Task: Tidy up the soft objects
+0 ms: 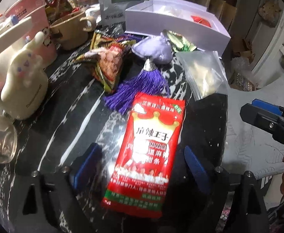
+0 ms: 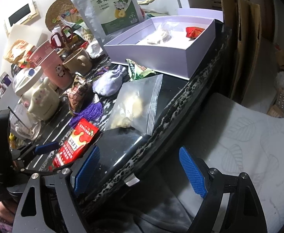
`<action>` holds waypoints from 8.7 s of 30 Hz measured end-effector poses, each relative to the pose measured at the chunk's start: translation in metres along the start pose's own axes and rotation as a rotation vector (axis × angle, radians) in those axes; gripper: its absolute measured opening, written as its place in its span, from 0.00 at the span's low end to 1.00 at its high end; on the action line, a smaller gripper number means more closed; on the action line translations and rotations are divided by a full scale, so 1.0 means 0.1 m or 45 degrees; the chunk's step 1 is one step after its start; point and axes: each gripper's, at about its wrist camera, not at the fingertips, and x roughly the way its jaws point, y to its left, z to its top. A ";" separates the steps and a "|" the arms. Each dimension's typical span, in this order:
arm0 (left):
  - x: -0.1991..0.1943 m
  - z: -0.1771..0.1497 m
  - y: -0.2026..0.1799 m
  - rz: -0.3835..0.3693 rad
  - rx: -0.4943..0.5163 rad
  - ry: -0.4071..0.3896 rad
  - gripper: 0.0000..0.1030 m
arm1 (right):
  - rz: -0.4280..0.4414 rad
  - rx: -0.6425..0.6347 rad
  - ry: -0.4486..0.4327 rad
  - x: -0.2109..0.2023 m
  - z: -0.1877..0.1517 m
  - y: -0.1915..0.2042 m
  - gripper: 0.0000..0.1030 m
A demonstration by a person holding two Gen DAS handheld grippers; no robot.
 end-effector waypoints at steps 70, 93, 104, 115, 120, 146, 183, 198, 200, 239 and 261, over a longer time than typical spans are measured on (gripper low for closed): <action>-0.92 0.20 -0.28 -0.205 0.026 -0.368 0.46 | -0.009 -0.102 -0.193 -0.57 -0.20 0.26 0.33; -1.43 1.21 -0.66 -0.284 0.179 -0.712 0.46 | -0.028 -0.209 -0.517 -1.33 0.62 0.18 0.33; -1.32 1.86 -0.74 -0.299 0.220 -0.783 0.46 | -0.093 -0.274 -0.586 -1.41 1.30 -0.03 0.33; -1.19 2.55 -0.81 -0.226 0.285 -0.850 0.46 | -0.066 -0.296 -0.585 -1.25 1.97 -0.20 0.33; -1.06 2.83 -0.82 -0.206 0.317 -0.832 0.46 | -0.081 -0.312 -0.571 -1.11 2.26 -0.25 0.33; 0.48 3.57 -0.90 -0.020 0.465 -0.430 0.46 | -0.136 -0.087 -0.146 0.42 3.08 -1.05 0.33; 0.42 3.68 -0.78 0.070 0.315 -0.330 0.47 | -0.319 -0.080 -0.135 0.23 2.98 -0.93 0.52; -0.78 3.40 -0.71 0.037 0.303 -0.542 0.47 | -0.331 -0.125 -0.379 -0.75 2.92 -0.46 0.52; -0.93 3.34 -0.69 0.032 0.297 -0.571 0.47 | -0.327 -0.137 -0.407 -0.85 2.87 -0.39 0.52; -1.74 1.52 -0.49 -0.027 0.252 -0.755 0.94 | -0.386 -0.281 -0.660 -1.61 1.08 0.41 0.87; -1.11 0.96 -0.15 -0.053 0.126 -0.548 0.94 | -0.242 -0.244 -0.483 -0.99 0.38 0.38 0.87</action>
